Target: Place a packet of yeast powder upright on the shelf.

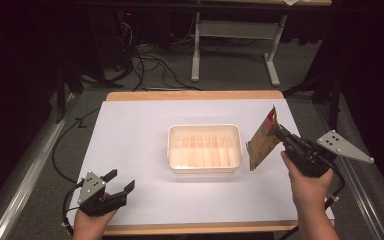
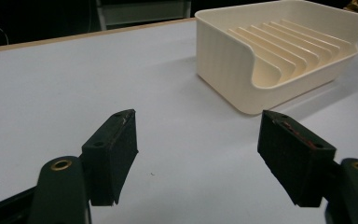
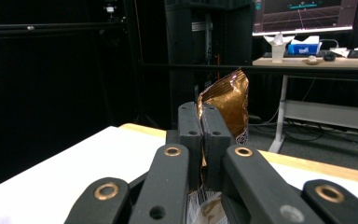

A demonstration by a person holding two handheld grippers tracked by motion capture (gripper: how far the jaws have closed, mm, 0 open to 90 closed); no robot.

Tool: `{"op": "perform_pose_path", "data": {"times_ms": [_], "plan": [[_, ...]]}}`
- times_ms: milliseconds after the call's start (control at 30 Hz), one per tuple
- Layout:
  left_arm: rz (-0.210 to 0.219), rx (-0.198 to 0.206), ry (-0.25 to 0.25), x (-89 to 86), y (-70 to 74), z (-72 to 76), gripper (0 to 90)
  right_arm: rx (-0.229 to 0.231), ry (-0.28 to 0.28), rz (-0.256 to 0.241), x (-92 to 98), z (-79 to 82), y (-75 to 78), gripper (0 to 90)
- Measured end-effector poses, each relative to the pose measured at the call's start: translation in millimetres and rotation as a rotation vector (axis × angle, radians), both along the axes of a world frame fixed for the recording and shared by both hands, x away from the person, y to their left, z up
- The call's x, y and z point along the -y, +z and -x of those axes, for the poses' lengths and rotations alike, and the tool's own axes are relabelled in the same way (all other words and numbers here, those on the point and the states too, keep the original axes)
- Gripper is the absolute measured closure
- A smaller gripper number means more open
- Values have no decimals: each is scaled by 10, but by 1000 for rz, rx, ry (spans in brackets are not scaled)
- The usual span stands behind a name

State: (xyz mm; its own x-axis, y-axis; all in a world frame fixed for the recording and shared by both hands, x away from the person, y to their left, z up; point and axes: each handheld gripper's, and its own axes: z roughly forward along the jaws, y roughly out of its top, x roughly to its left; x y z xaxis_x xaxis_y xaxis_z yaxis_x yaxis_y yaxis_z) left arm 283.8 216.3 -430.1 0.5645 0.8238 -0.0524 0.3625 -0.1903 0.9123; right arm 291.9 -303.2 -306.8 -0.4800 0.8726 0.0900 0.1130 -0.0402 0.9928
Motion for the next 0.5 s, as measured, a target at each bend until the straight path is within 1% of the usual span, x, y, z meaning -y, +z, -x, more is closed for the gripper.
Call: {"op": "perform_pose_path", "data": {"times_ms": [100,233,300,500], "plan": [[1,1,1,-1,1,1,287,4,5,1,-15,-5,29,900],[-2,3,6,-8,5,4,286,19,14,2,-72,-18,113,900],[7,0,4,-10,4,3,286,25,17,3,-96,-24,144,900],[10,-2,5,-16,4,5,287,32,33,-6,-184,-65,204,900]]}}
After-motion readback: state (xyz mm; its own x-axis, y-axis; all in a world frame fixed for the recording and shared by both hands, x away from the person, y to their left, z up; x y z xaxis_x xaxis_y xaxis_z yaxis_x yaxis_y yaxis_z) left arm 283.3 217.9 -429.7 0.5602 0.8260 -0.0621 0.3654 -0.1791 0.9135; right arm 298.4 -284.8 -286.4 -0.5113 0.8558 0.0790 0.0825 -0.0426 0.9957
